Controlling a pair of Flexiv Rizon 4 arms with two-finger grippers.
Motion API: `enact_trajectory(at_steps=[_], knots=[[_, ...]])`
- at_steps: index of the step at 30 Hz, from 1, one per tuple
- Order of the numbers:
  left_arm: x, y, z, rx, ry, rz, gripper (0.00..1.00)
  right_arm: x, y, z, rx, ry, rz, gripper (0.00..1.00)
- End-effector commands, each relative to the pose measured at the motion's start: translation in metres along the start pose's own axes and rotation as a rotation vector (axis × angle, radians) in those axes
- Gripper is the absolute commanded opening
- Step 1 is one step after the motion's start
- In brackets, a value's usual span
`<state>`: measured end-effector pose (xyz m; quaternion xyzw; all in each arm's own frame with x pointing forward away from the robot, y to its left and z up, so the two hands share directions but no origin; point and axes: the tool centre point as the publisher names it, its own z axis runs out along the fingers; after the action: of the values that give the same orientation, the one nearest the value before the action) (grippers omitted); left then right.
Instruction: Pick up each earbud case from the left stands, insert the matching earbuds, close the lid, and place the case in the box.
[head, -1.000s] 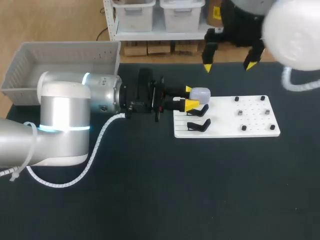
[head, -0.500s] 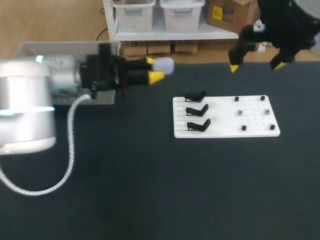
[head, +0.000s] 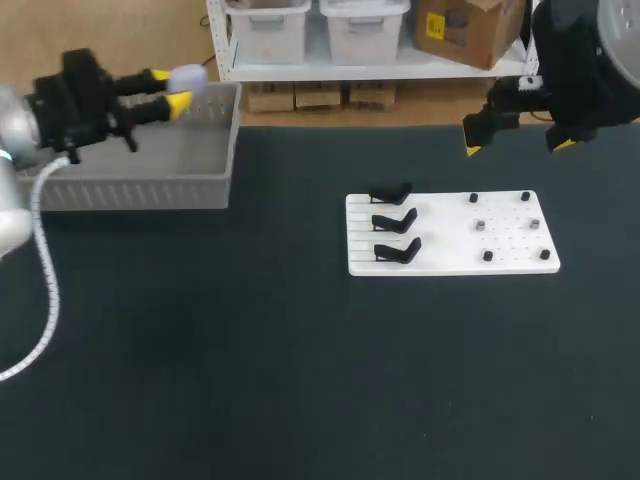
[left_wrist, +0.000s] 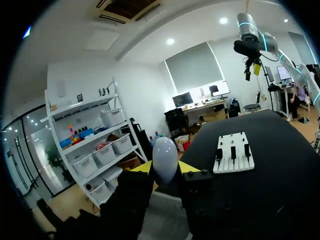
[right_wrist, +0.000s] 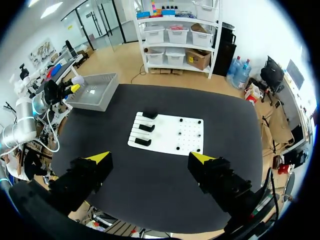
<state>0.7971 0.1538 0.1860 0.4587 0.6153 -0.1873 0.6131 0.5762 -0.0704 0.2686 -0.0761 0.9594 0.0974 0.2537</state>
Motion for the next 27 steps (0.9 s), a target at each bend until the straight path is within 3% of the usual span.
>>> enact_trajectory(at_steps=[1, 9, 10, 11, 12, 27], knots=[[0.015, 0.012, -0.015, -0.298, 0.087, -0.007, 0.0, 0.003, -0.001, 0.0, -0.001, -0.028, 0.001, 1.0], [0.042, 0.036, -0.028, -0.327, 0.136, -0.013, 0.0, 0.003, -0.001, 0.0, -0.001, -0.028, 0.001, 1.0], [0.044, 0.038, -0.029, -0.328, 0.139, -0.011, 0.11, 0.003, -0.001, 0.0, -0.001, -0.028, 0.001, 1.0], [0.045, 0.04, -0.03, -0.329, 0.142, -0.011, 0.42, 0.003, -0.001, 0.0, -0.001, -0.028, 0.001, 1.0], [0.047, 0.043, -0.032, -0.33, 0.146, -0.01, 1.0, 0.003, -0.001, 0.0, -0.001, -0.028, 0.001, 1.0], [0.049, 0.05, -0.033, -0.306, 0.125, 0.013, 1.0, 0.003, -0.001, 0.0, -0.001, -0.028, 0.001, 1.0]])
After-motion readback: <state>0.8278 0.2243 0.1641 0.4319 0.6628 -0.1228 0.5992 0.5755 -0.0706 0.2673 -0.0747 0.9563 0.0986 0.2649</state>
